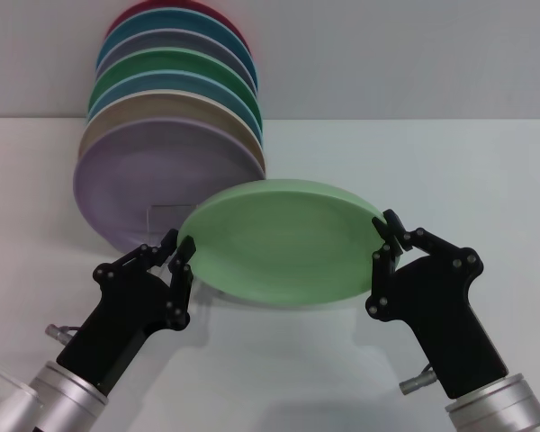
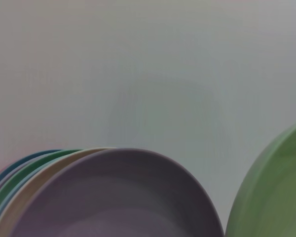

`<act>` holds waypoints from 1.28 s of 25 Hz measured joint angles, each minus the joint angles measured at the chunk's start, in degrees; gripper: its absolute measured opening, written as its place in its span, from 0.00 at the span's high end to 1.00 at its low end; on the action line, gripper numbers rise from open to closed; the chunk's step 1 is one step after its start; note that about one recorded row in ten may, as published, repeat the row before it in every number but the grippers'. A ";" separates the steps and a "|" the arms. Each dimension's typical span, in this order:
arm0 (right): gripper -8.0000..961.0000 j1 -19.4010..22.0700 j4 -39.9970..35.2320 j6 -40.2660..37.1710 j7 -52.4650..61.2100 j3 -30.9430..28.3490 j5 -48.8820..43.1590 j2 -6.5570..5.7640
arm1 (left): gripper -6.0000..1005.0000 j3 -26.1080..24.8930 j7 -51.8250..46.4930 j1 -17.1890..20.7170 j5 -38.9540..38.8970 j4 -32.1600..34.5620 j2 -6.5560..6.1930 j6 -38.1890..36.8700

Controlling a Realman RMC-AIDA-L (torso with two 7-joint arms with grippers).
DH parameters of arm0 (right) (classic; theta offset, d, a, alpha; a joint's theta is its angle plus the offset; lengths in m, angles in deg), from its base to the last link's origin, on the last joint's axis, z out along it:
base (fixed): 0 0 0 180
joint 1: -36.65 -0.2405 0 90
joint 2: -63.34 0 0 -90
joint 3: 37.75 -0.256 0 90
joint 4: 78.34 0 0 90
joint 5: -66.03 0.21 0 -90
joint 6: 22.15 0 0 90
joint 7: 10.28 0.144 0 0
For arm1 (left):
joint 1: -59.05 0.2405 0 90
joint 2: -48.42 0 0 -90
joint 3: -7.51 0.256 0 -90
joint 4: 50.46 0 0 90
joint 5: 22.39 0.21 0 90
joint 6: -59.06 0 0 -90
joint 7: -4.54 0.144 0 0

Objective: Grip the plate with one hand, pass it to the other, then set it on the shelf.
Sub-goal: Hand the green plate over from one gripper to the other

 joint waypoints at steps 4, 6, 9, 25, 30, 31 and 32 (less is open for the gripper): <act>0.98 -0.01 0.00 0.10 0.00 0.00 0.00 0.00 | 0.89 0.00 0.00 -0.10 0.00 0.05 0.00 0.00; 0.98 -0.01 0.02 0.31 0.00 0.00 0.00 0.00 | 0.90 0.00 0.00 -0.13 0.00 0.07 0.00 0.00; 0.98 -0.02 0.09 0.57 0.00 0.00 0.00 0.00 | 0.91 0.00 0.10 -0.16 0.01 0.10 0.04 0.00; 0.95 -0.22 -0.34 0.66 0.20 0.07 -0.03 -0.03 | 0.96 -0.63 0.18 0.53 0.10 -0.25 0.18 -0.32; 0.91 -0.41 -0.50 0.38 0.27 0.58 -0.03 -0.24 | 0.96 -2.10 0.18 1.16 0.05 -0.51 0.18 -0.52; 0.90 -0.37 -0.47 0.23 0.36 0.59 -0.06 -0.28 | 0.96 -2.49 0.18 1.37 0.05 -0.56 0.18 -0.52; 0.90 -0.20 -0.32 -0.24 0.44 0.61 -0.10 -0.32 | 0.96 -2.88 0.18 1.63 0.03 -0.62 0.18 -0.54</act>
